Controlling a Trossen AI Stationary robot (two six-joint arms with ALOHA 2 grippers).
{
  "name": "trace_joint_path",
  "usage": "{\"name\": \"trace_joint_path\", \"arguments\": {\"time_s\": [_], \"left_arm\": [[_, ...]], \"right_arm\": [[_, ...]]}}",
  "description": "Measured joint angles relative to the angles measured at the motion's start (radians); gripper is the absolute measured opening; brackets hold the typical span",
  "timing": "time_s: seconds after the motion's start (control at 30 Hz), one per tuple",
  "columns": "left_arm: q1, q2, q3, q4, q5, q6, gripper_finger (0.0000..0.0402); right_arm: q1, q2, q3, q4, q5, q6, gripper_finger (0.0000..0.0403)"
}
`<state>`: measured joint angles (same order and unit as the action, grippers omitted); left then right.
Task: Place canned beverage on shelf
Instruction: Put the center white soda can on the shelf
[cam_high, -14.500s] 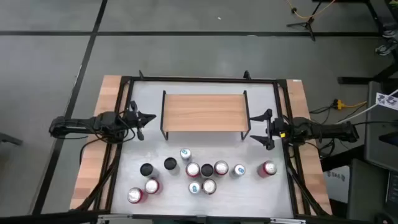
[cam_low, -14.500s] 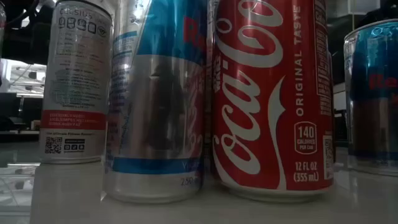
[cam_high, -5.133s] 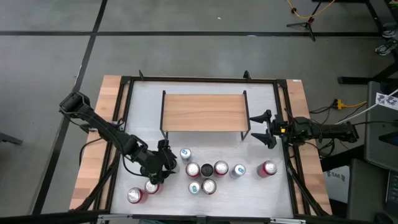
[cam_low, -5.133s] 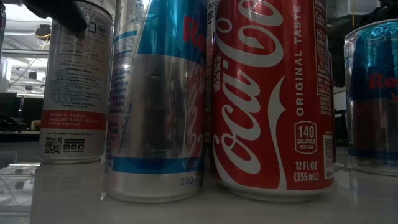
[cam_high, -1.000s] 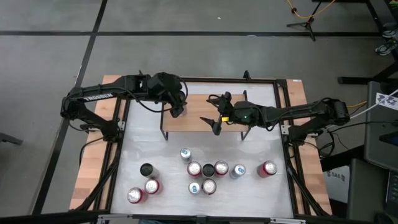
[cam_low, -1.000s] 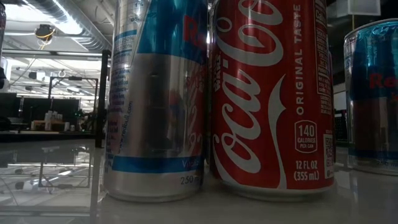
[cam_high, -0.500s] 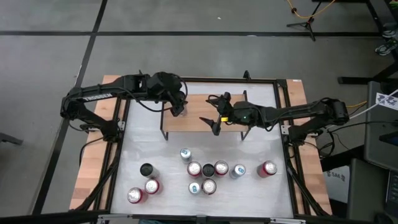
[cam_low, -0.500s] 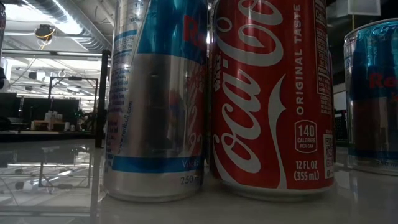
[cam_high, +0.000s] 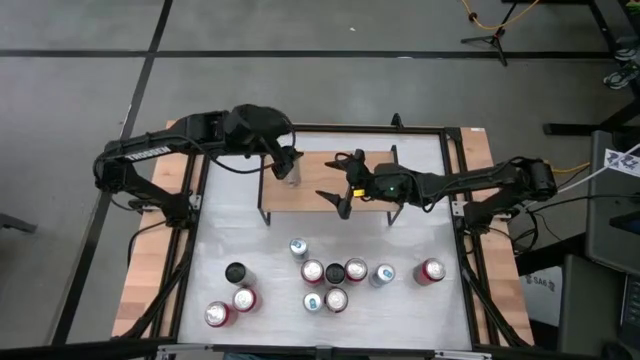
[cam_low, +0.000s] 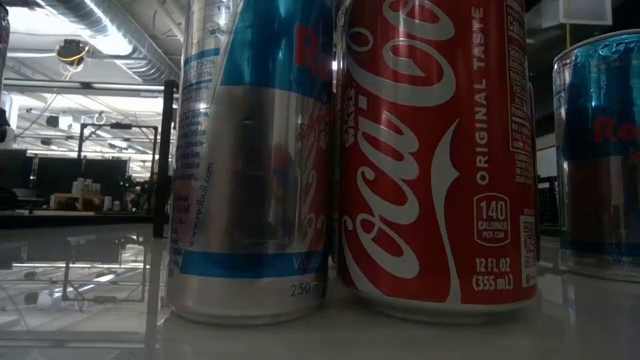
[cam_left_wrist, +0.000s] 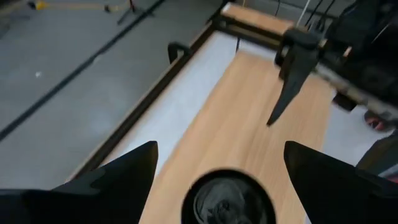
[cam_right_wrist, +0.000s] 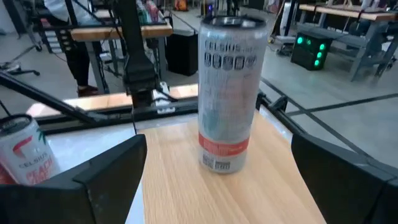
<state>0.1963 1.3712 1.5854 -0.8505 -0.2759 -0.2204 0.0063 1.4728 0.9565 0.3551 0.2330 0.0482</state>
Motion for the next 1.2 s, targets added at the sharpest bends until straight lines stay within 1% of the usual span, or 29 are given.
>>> {"name": "trace_joint_path", "arguments": {"time_s": [0.13, 0.2, 0.3, 0.37, 0.43, 0.53, 0.6, 0.63, 0.73, 0.8, 1.0, 1.07, 1.2], "left_arm": [[0.0, 0.0, 0.08, -0.003, 0.001, 0.05, 0.0342], [0.0, 0.0, 0.13, -0.038, 0.025, 0.087, 0.0341], [0.0, 0.0, 0.21, -0.148, 0.087, 0.146, 0.0341], [-0.001, -0.003, 0.254, -0.248, 0.12, 0.151, 0.0341], [-0.005, -0.014, 0.276, -0.358, 0.13, 0.142, 0.0341], [-0.025, -0.041, 0.273, -0.519, 0.12, 0.116, 0.0341], [-0.042, -0.06, 0.248, -0.611, 0.082, 0.081, 0.0341], [-0.052, -0.071, 0.227, -0.629, 0.049, 0.056, 0.0341], [-0.071, -0.11, 0.13, -0.621, -0.075, -0.017, 0.0341], [-0.08, -0.134, 0.06, -0.592, -0.135, -0.043, 0.0341], [-0.082, -0.144, -0.117, -0.444, -0.228, -0.059, 0.0341], [-0.082, -0.142, -0.166, -0.379, -0.265, -0.058, 0.0341], [-0.082, -0.14, -0.242, -0.3, -0.326, -0.058, 0.0341]], "right_arm": [[0.0, 0.013, 0.0, -0.001, -0.033, 0.005, 0.0392], [0.0, 0.019, 0.0, 0.003, -0.055, 0.013, 0.0392], [0.0, 0.036, 0.0, 0.019, -0.089, 0.028, 0.0392], [0.0, 0.044, -0.001, 0.008, -0.098, 0.028, 0.0392], [0.0, 0.059, -0.001, 0.041, -0.097, 0.028, 0.0392], [0.0, 0.075, -0.001, 0.074, -0.125, 0.029, 0.0392], [0.0, 0.089, 0.0, 0.098, -0.159, 0.029, 0.0392], [0.0, 0.101, -0.001, 0.116, -0.175, 0.029, 0.0392], [0.0, 0.129, 0.0, 0.165, -0.206, 0.029, 0.0392], [0.0, 0.14, 0.0, 0.174, -0.21, 0.028, 0.0392], [0.0, 0.146, 0.0, 0.178, -0.21, 0.026, 0.0392], [0.0, 0.146, 0.0, 0.179, -0.211, 0.026, 0.0392], [0.0, 0.146, 0.0, 0.185, -0.211, 0.024, 0.0392]]}}
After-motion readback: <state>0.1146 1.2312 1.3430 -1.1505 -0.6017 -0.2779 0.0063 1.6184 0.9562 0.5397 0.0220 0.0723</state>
